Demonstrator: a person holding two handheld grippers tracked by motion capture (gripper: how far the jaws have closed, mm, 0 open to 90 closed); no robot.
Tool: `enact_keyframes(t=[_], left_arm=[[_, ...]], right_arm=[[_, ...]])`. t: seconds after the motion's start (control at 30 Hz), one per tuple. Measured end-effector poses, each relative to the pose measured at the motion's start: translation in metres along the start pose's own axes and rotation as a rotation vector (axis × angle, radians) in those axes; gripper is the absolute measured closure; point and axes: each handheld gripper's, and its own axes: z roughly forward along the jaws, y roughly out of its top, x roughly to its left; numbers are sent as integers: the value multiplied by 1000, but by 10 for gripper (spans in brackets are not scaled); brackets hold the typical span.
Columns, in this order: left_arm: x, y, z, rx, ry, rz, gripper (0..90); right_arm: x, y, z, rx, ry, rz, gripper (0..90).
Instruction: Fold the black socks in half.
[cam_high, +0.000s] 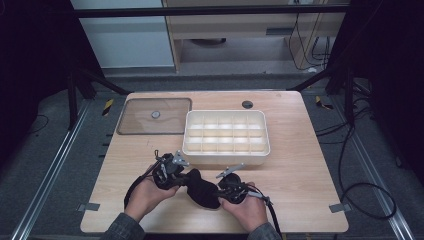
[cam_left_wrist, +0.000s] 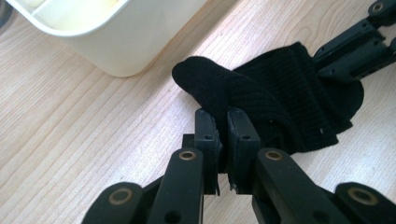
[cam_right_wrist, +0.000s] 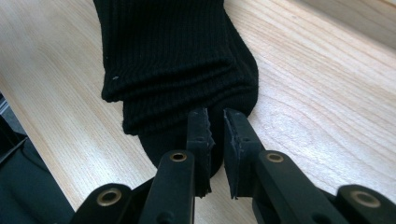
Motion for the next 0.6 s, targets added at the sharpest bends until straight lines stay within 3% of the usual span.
enact_keyframes(t=[0.27,0.6], left_arm=[[-16,8,-6,-9,-23,53,838],[-42,12,-1,4,-72,120,837]], right_arm=[[4,1,4,-4,0,6,818],[1,-2,5,-7,-9,17,821]])
